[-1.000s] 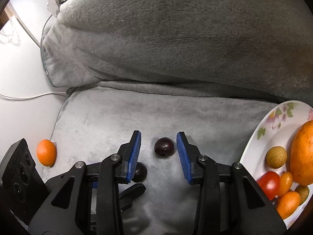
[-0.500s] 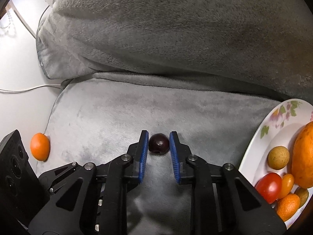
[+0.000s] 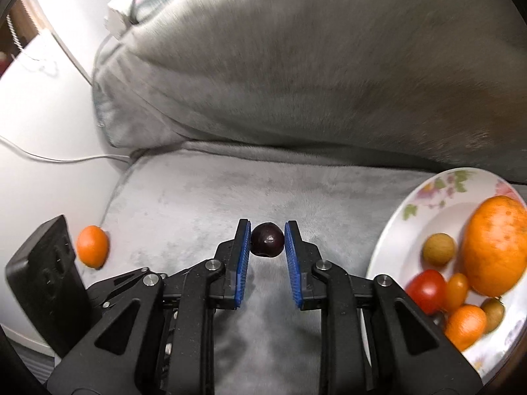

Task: Organize fruits
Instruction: 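Close the right gripper on a dark plum while the left gripper grasps another plum, then carry both dark plums toward the plate with the right and left grippers, then lower the plums onto the plate and open both grippers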

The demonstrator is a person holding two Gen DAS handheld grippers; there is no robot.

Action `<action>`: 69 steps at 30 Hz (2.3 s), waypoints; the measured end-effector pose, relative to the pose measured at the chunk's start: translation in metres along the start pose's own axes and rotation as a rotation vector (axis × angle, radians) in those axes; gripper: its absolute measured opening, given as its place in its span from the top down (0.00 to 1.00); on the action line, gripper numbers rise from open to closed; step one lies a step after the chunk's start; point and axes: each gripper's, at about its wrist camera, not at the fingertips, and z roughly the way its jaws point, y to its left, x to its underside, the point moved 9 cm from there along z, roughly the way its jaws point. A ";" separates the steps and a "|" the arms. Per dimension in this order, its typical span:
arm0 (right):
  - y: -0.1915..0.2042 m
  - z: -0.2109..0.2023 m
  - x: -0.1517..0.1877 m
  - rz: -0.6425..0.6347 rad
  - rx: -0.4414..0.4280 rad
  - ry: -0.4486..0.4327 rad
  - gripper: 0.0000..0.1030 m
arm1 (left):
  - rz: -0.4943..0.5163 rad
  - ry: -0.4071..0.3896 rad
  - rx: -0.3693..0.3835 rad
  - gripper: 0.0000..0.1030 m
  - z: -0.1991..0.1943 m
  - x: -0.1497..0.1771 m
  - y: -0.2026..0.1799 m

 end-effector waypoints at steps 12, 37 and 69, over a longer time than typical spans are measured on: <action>-0.028 -0.092 0.017 0.012 0.003 -0.147 0.78 | -0.002 -0.067 0.072 0.78 -0.026 -0.011 -0.039; -0.121 -0.170 0.057 0.060 0.164 -0.259 0.78 | 0.057 -0.051 0.136 0.78 -0.006 -0.015 -0.102; -0.166 -0.148 0.061 0.123 0.163 -0.213 0.78 | 0.171 0.008 0.104 0.78 0.025 -0.004 -0.139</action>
